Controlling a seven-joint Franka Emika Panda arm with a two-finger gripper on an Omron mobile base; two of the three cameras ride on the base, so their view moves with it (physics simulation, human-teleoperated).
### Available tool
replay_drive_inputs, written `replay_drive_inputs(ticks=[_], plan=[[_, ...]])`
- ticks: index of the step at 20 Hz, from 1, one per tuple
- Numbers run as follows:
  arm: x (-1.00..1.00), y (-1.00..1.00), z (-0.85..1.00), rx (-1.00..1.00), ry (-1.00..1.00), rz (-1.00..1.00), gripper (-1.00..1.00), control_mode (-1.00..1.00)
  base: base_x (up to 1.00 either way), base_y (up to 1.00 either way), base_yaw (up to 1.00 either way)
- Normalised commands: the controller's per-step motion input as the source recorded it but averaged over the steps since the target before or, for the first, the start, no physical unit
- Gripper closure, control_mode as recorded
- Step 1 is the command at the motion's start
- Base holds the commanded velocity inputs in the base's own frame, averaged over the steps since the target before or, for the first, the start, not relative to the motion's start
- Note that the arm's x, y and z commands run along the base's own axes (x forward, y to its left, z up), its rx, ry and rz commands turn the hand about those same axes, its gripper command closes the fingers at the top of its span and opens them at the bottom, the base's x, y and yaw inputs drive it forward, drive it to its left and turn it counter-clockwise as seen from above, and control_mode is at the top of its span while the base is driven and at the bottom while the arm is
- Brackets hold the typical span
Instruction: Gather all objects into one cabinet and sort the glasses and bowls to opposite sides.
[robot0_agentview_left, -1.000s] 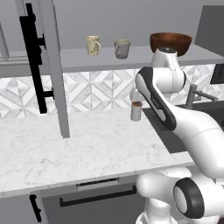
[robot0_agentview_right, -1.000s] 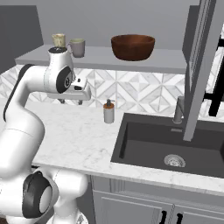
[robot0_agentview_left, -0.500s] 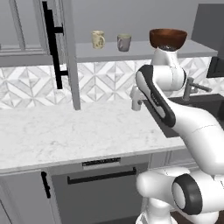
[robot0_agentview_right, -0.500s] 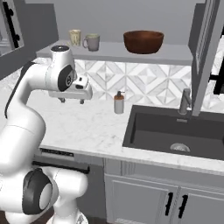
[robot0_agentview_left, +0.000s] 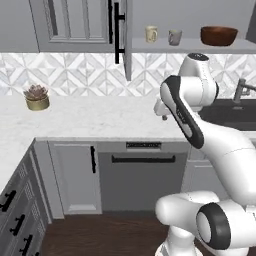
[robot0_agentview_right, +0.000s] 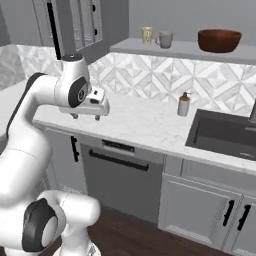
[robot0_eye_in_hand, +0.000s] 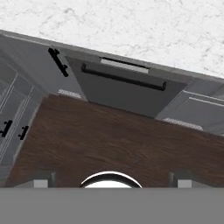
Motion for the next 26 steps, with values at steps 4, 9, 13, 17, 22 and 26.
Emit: replay_drive_inputs(ticks=[4,9,13,17,22,26], plan=[[0.0,0.0,0.0,0.0,0.0,0.0,-1.0,1.0,-0.02,0.55,0.65],[0.0,0.0,0.0,0.0,0.0,0.0,-1.0,1.0,-0.14,0.51,0.64],[0.0,0.0,0.0,0.0,0.0,0.0,-1.0,1.0,-0.3,0.6,0.57],[0.0,0.0,0.0,0.0,0.0,0.0,-1.0,1.0,-0.18,0.59,0.6],[0.0,0.0,0.0,0.0,0.0,0.0,-1.0,1.0,0.0,0.54,0.71],[0.0,0.0,0.0,0.0,0.0,0.0,-1.0,1.0,0.0,0.19,0.75]])
